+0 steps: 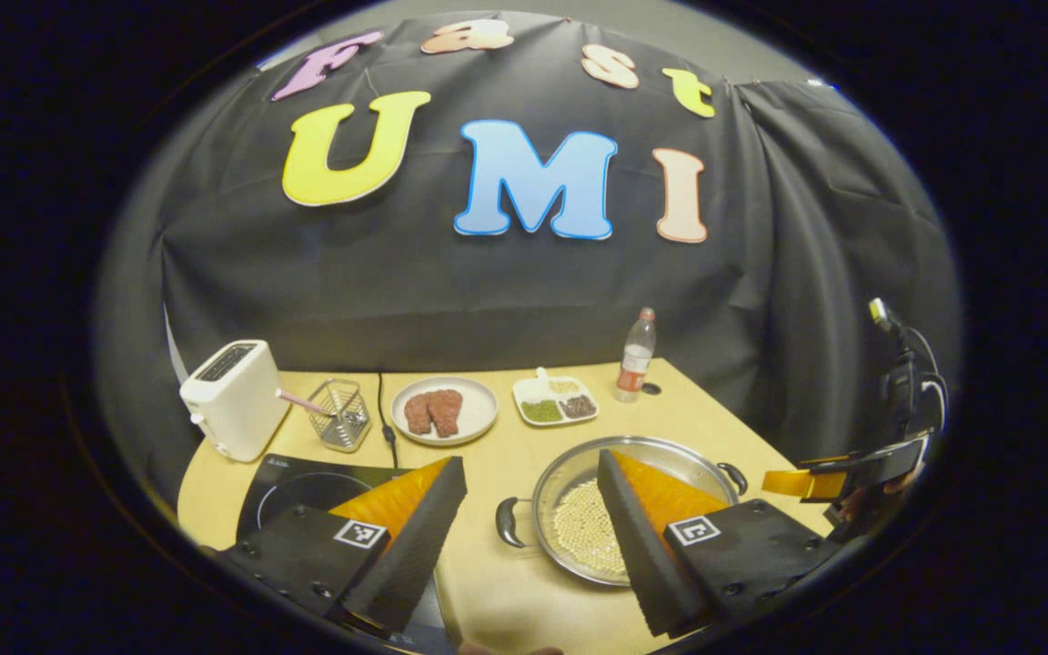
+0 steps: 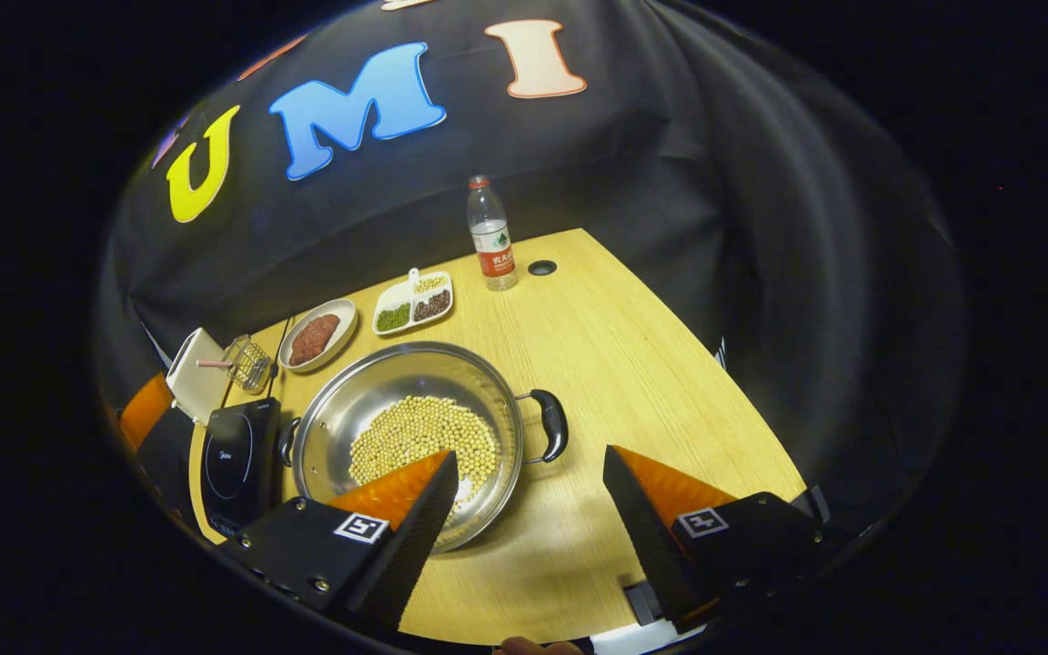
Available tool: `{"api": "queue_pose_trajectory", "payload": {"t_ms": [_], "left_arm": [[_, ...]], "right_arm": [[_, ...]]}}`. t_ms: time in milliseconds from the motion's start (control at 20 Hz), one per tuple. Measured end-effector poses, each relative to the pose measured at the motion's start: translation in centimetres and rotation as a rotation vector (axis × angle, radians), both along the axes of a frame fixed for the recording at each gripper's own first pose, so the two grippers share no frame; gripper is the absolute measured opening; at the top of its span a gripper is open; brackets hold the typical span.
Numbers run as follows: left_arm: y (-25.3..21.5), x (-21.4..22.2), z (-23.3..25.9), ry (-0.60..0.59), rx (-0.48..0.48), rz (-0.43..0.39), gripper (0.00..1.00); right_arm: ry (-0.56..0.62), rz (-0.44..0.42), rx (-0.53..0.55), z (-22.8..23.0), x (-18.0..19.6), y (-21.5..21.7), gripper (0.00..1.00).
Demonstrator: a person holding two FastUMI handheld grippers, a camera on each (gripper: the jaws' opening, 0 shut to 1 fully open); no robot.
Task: First push the handle of the pot to place it horizontally, then grasp the pot with both hands and set it on the induction cooktop.
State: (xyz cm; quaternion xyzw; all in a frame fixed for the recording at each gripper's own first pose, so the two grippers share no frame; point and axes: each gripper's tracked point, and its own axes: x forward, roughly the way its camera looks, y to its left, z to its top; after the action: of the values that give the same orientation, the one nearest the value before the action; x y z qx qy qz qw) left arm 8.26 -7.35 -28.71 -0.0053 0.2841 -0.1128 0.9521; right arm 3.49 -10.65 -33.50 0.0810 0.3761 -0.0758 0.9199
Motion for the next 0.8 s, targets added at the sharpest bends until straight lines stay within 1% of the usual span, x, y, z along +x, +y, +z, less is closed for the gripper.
{"api": "queue_pose_trajectory", "payload": {"t_ms": [300, 350, 400, 450, 500, 550, 650, 700, 750, 800], "left_arm": [[-1.0, 1.4, -9.4, 0.083, 0.059, 0.041, 0.97], [-0.8, 1.7, -10.6, 0.089, 0.067, 0.05, 0.99], [-0.7, 2.1, -11.7, 0.099, 0.079, 0.059, 0.95], [-0.6, 2.4, -12.6, 0.1, 0.091, 0.068, 0.99], [-0.6, 2.6, -13.5, 0.109, 0.097, 0.071, 0.95], [-0.7, 2.8, -14.4, 0.117, 0.098, 0.07, 0.97], [-0.8, 3.1, -16.0, 0.134, 0.117, 0.063, 0.97], [-0.7, 3.2, -16.8, 0.146, 0.126, 0.058, 0.95], [-0.6, 3.2, -17.5, 0.161, 0.137, 0.059, 0.99], [-0.4, 3.1, -18.1, 0.173, 0.141, 0.063, 0.97]], "right_arm": [[-0.06, 0.0, -0.053, -3.4, 2.6, -1.8, 0.99], [-0.064, 0.011, -0.068, -4.1, 3.0, -2.0, 0.99], [-0.067, 0.023, -0.08, -4.8, 3.6, -2.0, 0.99], [-0.071, 0.031, -0.086, -5.2, 4.1, -2.0, 0.99], [-0.074, 0.037, -0.088, -5.7, 4.6, -1.9, 0.99], [-0.079, 0.036, -0.091, -6.1, 5.0, -1.9, 0.99], [-0.071, 0.041, -0.09, -7.1, 5.6, -1.6, 0.99], [-0.063, 0.043, -0.086, -7.6, 5.8, -1.4, 0.99], [-0.057, 0.043, -0.079, -8.0, 6.0, -1.2, 1.0], [-0.05, 0.041, -0.073, -8.5, 6.3, -1.0, 0.99]]}}
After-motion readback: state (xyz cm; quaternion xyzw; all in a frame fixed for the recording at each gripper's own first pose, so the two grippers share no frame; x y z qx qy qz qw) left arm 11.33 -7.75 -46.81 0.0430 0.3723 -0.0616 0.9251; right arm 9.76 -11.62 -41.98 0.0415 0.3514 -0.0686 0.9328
